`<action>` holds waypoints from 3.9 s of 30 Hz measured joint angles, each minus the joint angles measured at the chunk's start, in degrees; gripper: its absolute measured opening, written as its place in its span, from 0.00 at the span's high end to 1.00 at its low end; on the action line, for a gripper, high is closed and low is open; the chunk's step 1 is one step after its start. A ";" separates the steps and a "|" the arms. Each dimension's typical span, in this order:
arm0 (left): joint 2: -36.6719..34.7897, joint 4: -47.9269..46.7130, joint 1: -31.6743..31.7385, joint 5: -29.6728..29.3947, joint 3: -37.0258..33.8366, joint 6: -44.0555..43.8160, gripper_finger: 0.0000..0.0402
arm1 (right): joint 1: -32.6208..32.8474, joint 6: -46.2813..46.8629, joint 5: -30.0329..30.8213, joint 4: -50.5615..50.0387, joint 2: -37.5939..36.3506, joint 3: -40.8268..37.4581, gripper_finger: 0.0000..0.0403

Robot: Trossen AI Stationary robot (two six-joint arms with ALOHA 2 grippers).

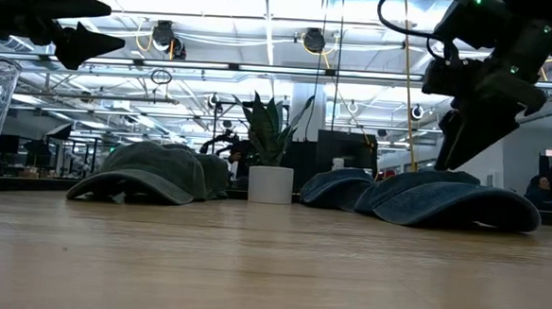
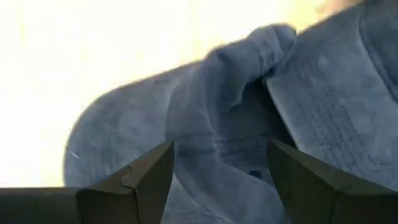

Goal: Pick & Place hat
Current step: Put the bottom blue cap into the left transparent bin

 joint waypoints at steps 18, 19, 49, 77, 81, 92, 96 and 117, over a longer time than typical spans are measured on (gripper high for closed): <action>0.00 0.00 0.00 0.00 0.00 -0.02 0.13 | 0.13 1.21 -4.88 8.24 -0.02 -5.85 0.43; 0.00 0.00 0.00 0.00 0.00 -0.02 0.13 | 0.20 0.27 -5.57 8.24 -0.02 -5.85 0.44; 0.00 -0.02 0.01 0.01 0.00 -0.01 0.13 | 1.55 3.39 -6.03 11.50 0.04 -5.98 0.69; 0.00 0.00 0.02 0.00 0.00 0.00 0.13 | 1.53 2.58 -5.88 12.34 0.02 -5.98 0.83; 0.00 -0.01 0.01 0.01 0.00 0.00 0.13 | 1.53 1.74 -5.88 12.35 0.02 -5.98 0.86; 0.00 -0.01 0.01 0.02 0.00 0.00 0.13 | 1.51 1.59 -5.87 12.33 0.02 -5.98 0.95; 0.00 -0.02 0.00 0.02 0.00 0.00 0.13 | 1.53 1.40 -5.88 12.33 0.00 -5.98 0.98; 0.00 -0.01 0.01 0.01 0.00 0.00 0.13 | 1.51 0.37 -5.86 12.99 -0.07 -5.98 1.00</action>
